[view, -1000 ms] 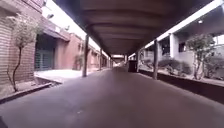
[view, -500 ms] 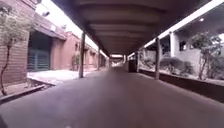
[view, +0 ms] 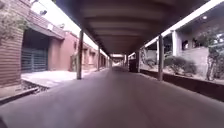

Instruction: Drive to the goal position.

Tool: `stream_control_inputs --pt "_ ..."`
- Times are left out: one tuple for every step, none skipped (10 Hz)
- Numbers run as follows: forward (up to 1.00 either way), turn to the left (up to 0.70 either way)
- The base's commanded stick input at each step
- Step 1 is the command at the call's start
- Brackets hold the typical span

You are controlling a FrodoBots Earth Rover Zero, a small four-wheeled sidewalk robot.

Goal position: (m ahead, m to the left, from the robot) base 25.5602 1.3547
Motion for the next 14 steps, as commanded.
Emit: stream_control_inputs --pt "0.70 0.00" --pt "0.70 0.00" --pt "0.70 0.00" --pt "0.70 0.00" --pt "0.70 0.00" --pt "0.70 0.00" --pt "0.70 0.00" --pt "0.70 -0.08" --pt "0.70 -0.16" --pt "0.70 -0.12" --pt "0.70 -0.06" --pt "0.70 0.00" --pt "0.70 0.00" --pt "0.70 0.00"
